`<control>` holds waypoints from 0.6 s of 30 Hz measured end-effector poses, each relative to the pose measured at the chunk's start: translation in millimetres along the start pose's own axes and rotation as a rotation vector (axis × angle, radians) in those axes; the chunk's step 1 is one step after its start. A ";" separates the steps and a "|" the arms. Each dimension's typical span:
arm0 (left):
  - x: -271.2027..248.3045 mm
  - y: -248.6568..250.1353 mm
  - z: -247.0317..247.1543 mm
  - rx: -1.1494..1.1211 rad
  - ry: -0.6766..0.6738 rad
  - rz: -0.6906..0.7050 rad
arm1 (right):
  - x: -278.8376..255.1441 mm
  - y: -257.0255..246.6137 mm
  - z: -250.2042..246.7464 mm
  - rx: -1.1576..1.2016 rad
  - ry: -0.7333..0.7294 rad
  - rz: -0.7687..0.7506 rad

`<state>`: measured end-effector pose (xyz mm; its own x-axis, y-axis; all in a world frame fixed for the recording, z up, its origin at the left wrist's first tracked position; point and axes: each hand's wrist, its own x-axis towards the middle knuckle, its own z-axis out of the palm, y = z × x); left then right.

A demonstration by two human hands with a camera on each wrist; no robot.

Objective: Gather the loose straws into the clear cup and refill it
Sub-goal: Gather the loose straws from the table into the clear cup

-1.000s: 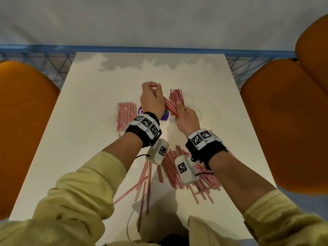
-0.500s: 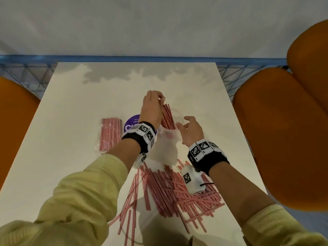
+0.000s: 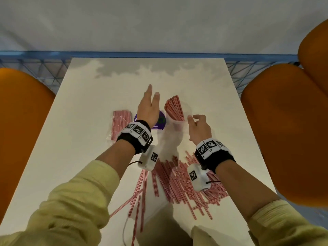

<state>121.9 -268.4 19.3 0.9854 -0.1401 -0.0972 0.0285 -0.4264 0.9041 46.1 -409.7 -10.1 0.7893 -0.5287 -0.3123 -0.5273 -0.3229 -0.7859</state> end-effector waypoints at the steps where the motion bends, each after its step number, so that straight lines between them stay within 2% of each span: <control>1: -7.9 -5.0 -9.0 -0.028 0.043 -0.025 | -9.2 2.9 2.6 -0.006 -0.019 -0.006; 3: -22.9 -22.6 -27.1 0.015 0.086 -0.079 | -30.4 11.8 10.9 -0.070 -0.117 -0.035; 6: -49.3 -59.2 -53.0 0.340 0.096 -0.161 | -63.7 28.3 25.1 -0.271 -0.290 -0.097; 10: -94.0 -97.6 -77.6 0.652 0.066 -0.289 | -93.4 43.5 37.8 -0.463 -0.385 -0.139; 13: -112.8 -120.4 -81.8 0.705 0.000 -0.382 | -106.7 50.6 44.3 -0.599 -0.410 -0.150; 18: -126.2 -121.2 -78.8 0.617 0.015 -0.373 | -118.8 53.2 53.8 -0.621 -0.424 -0.195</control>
<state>7.4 -128.6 -45.3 0.9310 0.1236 -0.3436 0.2676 -0.8712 0.4116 -58.8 -321.8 -43.5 0.8729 -0.1116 -0.4749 -0.3470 -0.8263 -0.4436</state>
